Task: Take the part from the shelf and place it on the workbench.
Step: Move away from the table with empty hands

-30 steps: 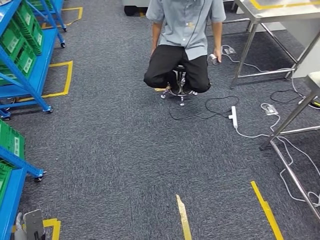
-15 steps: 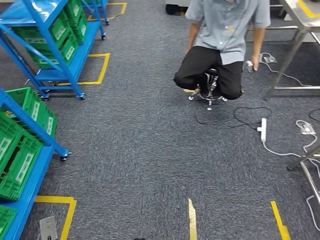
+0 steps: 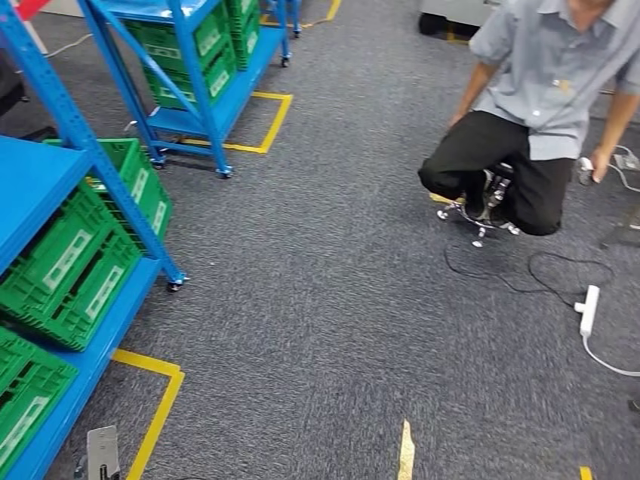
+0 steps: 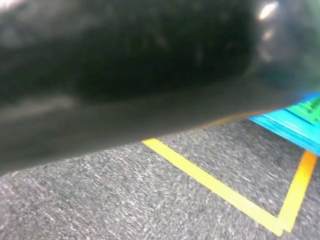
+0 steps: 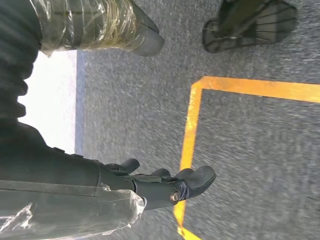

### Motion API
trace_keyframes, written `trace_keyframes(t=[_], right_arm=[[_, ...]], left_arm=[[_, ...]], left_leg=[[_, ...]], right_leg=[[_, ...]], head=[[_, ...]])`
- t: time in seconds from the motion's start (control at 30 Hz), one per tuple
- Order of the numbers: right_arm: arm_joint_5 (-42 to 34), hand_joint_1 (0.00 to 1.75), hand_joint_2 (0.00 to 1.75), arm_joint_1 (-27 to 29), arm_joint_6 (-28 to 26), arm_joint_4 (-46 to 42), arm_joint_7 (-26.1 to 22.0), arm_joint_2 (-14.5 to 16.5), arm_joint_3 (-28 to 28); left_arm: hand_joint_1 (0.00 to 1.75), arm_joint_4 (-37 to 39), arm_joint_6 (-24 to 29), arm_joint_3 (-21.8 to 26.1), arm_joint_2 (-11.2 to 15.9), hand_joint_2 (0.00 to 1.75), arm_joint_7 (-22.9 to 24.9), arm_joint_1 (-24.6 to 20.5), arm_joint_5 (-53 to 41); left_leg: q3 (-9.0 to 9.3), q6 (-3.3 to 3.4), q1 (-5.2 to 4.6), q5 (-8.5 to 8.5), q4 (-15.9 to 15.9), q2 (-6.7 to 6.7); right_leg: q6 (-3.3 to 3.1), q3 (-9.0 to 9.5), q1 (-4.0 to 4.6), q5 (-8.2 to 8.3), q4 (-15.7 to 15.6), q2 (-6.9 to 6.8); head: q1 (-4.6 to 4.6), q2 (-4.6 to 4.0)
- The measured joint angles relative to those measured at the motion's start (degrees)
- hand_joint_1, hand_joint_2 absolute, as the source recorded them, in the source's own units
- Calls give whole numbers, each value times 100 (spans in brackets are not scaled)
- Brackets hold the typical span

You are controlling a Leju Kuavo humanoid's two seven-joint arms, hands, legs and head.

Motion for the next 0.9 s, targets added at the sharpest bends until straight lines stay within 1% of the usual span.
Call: trace_keyframes(t=[0.03, 0.07, 0.1, 0.13, 0.17, 0.2, 0.23, 0.27, 0.3, 0.33, 0.37, 0.4, 0.43, 0.47, 0.5, 0.53, 0.57, 0.6, 0.63, 0.67, 0.7, 0.73, 0.77, 0.8, 0.83, 0.87, 0.9], right_arm=[[1, 0, 175, 2, 0, 1, 2, 0, -5], [2, 0, 175, 4, -1, 1, 4, 0, -8], [3, 0, 175, 2, -6, 1, 7, 0, -9], [5, 0, 175, -2, -11, 1, 13, 0, -12], [7, 0, 175, -8, -18, 1, 18, 1, -18], [9, 0, 175, -13, -23, 1, 22, 3, -27], [10, 0, 175, -11, -23, 1, 26, 5, -36], [10, 0, 175, -3, -22, 1, 26, 8, -43], [11, 0, 175, 7, -21, 0, 26, 10, -48], [11, 0, 175, 18, -21, 0, 26, 11, -51], [11, 0, 175, 25, -21, 0, 26, 13, -55], [11, 0, 175, 28, -21, 0, 26, 13, -57], [11, 0, 175, 29, -22, 0, 26, 14, -58], [11, 0, 175, 28, -22, 0, 26, 15, -60], [11, 0, 175, 28, -22, 0, 26, 18, -60], [12, 0, 175, 28, -22, 0, 26, 21, -61], [14, 0, 175, 27, -23, 0, 26, 25, -61], [17, 0, 175, 25, -24, 0, 26, 27, -61], [20, 0, 175, 20, -25, 0, 26, 28, -62], [22, 0, 175, 9, -26, 0, 26, 31, -62], [24, 0, 175, -6, -26, 0, 27, 33, -64], [25, 0, 175, -20, -27, 0, 28, 36, -66], [26, 0, 175, -28, -27, 1, 31, 38, -66], [26, 0, 175, -28, -28, 1, 36, 39, -67], [26, 0, 175, -22, -28, 1, 44, 39, -67], [27, 0, 175, -13, -28, 1, 54, 39, -67], [27, 0, 175, -4, -28, 0, 64, 39, -68]], left_arm=[[0, 6, 1, 0, 1, 0, 5, -5, -15], [0, 11, 1, 0, 2, 0, 10, -10, -31], [0, 16, 3, -1, 2, 0, 15, -8, -49], [0, 21, 7, -1, 3, 0, 20, 0, -68], [0, 25, 14, -2, 5, 0, 24, 17, -87], [0, 28, 21, -2, 8, 0, 26, 34, -101], [0, 31, 29, -2, 10, 0, 28, 41, -111], [0, 34, 33, -2, 10, 0, 33, 36, -120], [0, 38, 35, -4, 8, 0, 37, 23, -125], [0, 41, 36, -7, 6, 0, 40, 8, -128], [0, 44, 35, -8, 6, 0, 42, 0, -131], [0, 46, 36, -9, 7, 0, 44, 2, -132], [0, 47, 37, -8, 9, 0, 46, 12, -131], [0, 49, 37, -7, 10, 0, 48, 23, -133], [0, 51, 39, -6, 11, 0, 52, 30, -141], [0, 53, 44, -6, 13, 0, 57, 28, -160], [0, 56, 52, -8, 13, 0, 64, 16, -188], [0, 59, 62, -11, 12, 0, 75, 4, -217], [0, 63, 72, -13, 11, 0, 85, 0, -240], [0, 67, 80, -15, 11, 0, 93, 5, -254], [0, 70, 83, -15, 8, 0, 99, 20, -263], [0, 73, 85, -15, 3, 0, 102, 33, -270], [0, 75, 85, -14, 1, 0, 103, 33, -280], [0, 76, 85, -14, -2, 0, 104, 22, -290], [0, 76, 85, -14, -2, 0, 105, 7, -298], [0, 77, 84, -15, -1, 0, 106, -6, -307], [0, 78, 84, -15, -2, 0, 107, -9, -315]], left_leg=[[9, -25, -7, -18, 19, -81], [7, -54, -8, -30, 32, -151], [-8, -85, -5, -34, 42, -216], [-26, -120, 1, -32, 51, -273], [-42, -152, 17, -26, 45, -324], [-57, -184, 22, -45, 68, -284], [-95, -216, 21, -109, 153, -168], [-179, -247, 17, -227, 336, -14], [-315, -274, 18, -392, 626, 166], [-496, -302, 26, -569, 989, 275], [-670, -323, 40, -699, 1329, 325], [-785, -339, 53, -744, 1548, 350], [-801, -348, 64, -675, 1571, 369], [-709, -348, 70, -509, 1384, 395], [-535, -338, 69, -295, 1044, 463], [-343, -324, 49, -132, 678, 591], [-190, -295, 26, -40, 372, 704], [-102, -265, 2, -11, 184, 791], [-76, -235, -23, -37, 111, 817], [-77, -198, -30, -41, 81, 763], [-72, -165, -21, -32, 66, 701], [-62, -131, -9, -23, 48, 641], [-51, -95, 6, -12, 30, 580], [-42, -65, 21, -5, 20, 515], [-44, -44, 21, -7, 21, 447], [-44, -29, 19, -8, 23, 370], [-40, -24, 18, -11, 25, 289]], right_leg=[[-11, 145, -17, 203, -389, 137], [-23, 263, -26, 327, -671, 251], [-37, 335, -31, 375, -829, 339], [-56, 365, -25, 363, -872, 357], [-81, 380, -19, 366, -876, 303], [-111, 398, -19, 375, -896, 245], [-147, 419, -22, 382, -921, 178], [-180, 440, -26, 385, -947, 98], [-209, 457, -20, 378, -959, 12], [-232, 465, -11, 365, -963, -77], [-243, 471, -3, 352, -962, -168], [-248, 478, 2, 338, -961, -251], [-247, 492, 5, 323, -960, -330], [-240, 514, 6, 305, -960, -403], [-228, 544, 7, 285, -960, -472], [-207, 573, 16, 259, -959, -541], [-178, 596, 32, 230, -952, -606], [-149, 612, 49, 204, -949, -673], [-118, 628, 63, 184, -952, -740], [-89, 648, 68, 169, -957, -807], [-58, 658, 57, 146, -958, -819], [-30, 645, 46, 91, -901, -729], [-7, 571, 33, -17, -734, -580], [9, 427, 21, -170, -441, -397], [15, 235, 19, -341, -56, -244], [18, 26, 17, -483, 331, -170], [19, -140, 17, -538, 602, -137]], head=[[4, 0], [4, 0], [7, 0], [7, 0], [4, 0], [4, 1], [-8, 1], [-19, 0], [-29, 0], [-37, 0], [-37, 0], [-37, 1], [-37, 1], [-39, 1], [-38, 1], [-38, 1], [-37, 1], [-31, 1], [-27, 1], [-25, 1], [-25, 1], [-17, 0], [-2, 0], [14, 0], [33, 0], [42, 1], [44, 0]])
